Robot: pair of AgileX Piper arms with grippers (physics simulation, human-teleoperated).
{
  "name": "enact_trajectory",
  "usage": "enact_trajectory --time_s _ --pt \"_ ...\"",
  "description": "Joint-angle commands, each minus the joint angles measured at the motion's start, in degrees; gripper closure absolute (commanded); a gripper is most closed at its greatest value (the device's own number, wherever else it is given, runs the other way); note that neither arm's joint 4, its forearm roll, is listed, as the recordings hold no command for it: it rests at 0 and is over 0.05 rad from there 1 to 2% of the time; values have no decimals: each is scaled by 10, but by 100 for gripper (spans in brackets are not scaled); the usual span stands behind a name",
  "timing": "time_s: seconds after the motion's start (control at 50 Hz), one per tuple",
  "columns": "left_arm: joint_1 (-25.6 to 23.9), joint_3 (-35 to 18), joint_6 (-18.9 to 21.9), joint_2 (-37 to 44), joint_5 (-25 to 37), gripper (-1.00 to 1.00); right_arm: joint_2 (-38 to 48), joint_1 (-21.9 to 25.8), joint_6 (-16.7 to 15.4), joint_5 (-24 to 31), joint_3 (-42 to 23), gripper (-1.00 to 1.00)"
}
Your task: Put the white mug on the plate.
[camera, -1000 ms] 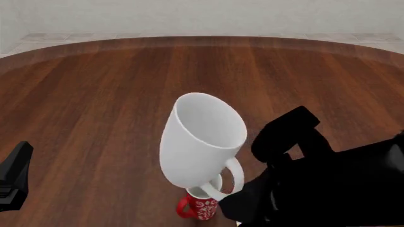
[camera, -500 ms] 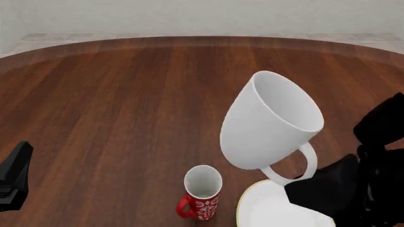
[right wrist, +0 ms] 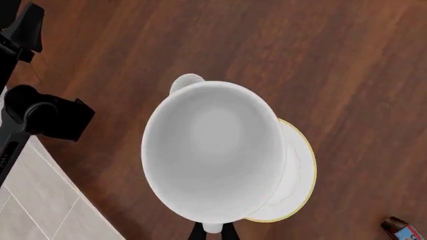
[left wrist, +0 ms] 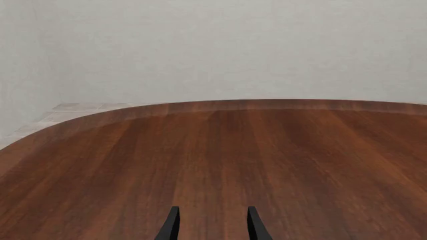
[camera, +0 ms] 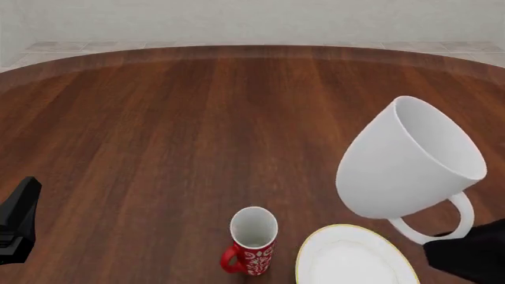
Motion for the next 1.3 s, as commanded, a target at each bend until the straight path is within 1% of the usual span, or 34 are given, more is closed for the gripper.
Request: enact_trajectory --time_s 0.02,0.26,0.44,0.68,0.9,1.3 --pt "2 5 0 0 -5 -100 -41 -23 -3 33 12 100" --pt "2 5 0 0 -5 -100 -82 -46 1 51 45 100" --pt "2 5 0 -3 -2 -100 -88 -48 3 51 59 100" --pt "2 5 0 0 -5 -100 -86 -45 7 37 81 100" --pt "2 5 0 0 -5 -100 -91 -46 11 35 91 100" --pt "2 5 0 0 -5 -100 -79 -28 37 -7 143 100"
